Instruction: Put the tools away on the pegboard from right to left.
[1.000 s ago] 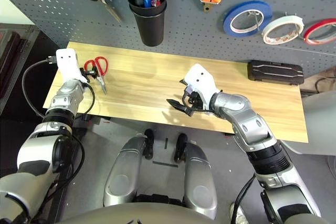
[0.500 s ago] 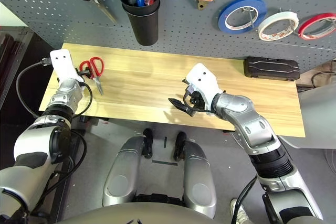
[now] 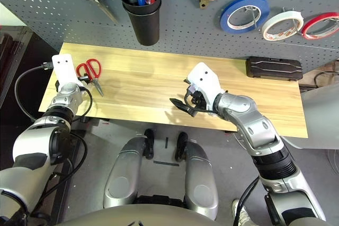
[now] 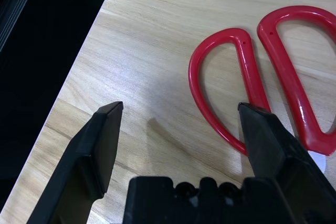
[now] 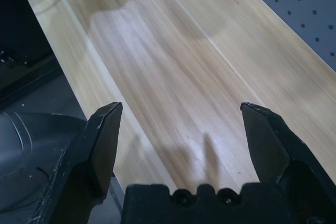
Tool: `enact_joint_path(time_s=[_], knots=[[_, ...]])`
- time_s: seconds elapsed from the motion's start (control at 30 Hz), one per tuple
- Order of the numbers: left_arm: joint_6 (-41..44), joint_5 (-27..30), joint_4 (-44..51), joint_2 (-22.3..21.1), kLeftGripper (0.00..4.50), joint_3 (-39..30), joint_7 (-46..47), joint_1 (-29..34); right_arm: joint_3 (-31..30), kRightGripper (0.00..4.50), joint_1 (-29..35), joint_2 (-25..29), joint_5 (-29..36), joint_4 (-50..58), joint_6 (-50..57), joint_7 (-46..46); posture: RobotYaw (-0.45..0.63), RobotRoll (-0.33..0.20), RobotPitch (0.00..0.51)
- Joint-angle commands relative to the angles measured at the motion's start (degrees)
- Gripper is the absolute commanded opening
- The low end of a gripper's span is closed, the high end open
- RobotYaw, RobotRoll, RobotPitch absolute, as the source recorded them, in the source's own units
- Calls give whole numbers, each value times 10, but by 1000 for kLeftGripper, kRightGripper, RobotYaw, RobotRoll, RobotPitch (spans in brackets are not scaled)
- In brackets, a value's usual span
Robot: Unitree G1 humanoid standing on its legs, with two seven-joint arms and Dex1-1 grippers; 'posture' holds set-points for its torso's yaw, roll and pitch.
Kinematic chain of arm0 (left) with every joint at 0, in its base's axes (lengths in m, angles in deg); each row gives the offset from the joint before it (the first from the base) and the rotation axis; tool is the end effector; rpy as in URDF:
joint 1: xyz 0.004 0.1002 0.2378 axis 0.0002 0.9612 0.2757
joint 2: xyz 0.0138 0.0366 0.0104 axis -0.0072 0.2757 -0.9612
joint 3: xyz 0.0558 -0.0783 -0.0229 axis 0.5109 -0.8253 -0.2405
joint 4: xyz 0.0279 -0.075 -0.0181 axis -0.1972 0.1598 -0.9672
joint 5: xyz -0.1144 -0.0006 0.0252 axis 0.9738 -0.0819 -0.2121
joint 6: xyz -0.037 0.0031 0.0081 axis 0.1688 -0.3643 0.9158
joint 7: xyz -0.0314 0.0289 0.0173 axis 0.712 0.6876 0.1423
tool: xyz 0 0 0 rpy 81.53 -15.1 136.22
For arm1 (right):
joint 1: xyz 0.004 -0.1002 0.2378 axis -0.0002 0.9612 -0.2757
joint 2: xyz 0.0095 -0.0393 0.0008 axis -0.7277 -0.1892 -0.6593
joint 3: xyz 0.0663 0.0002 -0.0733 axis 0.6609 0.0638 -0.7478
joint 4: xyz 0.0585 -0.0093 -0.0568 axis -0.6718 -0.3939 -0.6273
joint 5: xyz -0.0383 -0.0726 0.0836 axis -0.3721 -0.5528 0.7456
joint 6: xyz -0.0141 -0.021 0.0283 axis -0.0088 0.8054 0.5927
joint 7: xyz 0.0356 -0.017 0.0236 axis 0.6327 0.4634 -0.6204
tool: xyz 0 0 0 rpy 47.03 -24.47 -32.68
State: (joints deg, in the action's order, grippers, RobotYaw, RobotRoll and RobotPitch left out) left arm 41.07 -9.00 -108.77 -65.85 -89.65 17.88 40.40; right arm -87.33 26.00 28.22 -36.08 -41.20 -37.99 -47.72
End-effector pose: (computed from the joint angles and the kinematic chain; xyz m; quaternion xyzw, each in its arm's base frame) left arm 0.3370 0.2544 0.0759 0.0578 0.1865 0.2245 0.9547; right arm 0.2548 -0.1706 0.1453 -0.1640 0.1061 0.4093 0.8912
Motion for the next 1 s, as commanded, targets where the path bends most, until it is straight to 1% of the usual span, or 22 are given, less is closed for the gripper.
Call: enact_joint_path(time_s=[0.03,0.07,0.33,0.37,0.53,0.67,0.77,0.83,1.0], knots=[[21,-5,-21,11,3459,3,-14,12,8,4500,12,6,5,15,6,1,75,0,389],[24,-4,-21,12,3198,2,-16,12,8,4500,12,6,5,14,5,2,77,0,388],[36,11,-4,22,145,-9,-37,26,7,4500,10,6,4,8,-3,-2,85,0,391],[34,11,0,23,30,-10,-39,29,7,4500,11,7,5,9,-4,-4,86,0,391],[28,22,32,31,30,-18,-40,51,7,4500,12,10,4,5,-12,-7,93,0,391],[18,35,88,48,30,-28,-45,79,3,4500,12,12,0,-3,-26,-11,101,0,387],[6,49,162,62,30,-36,-55,112,1,4500,9,10,-1,-8,-39,-14,110,0,383],[2,53,241,71,30,-31,-66,148,1,4500,8,9,0,-14,-55,-19,127,0,380],[49,94,448,99,30,-44,-76,230,18,4500,12,4,22,-29,-108,-49,175,0,368]])
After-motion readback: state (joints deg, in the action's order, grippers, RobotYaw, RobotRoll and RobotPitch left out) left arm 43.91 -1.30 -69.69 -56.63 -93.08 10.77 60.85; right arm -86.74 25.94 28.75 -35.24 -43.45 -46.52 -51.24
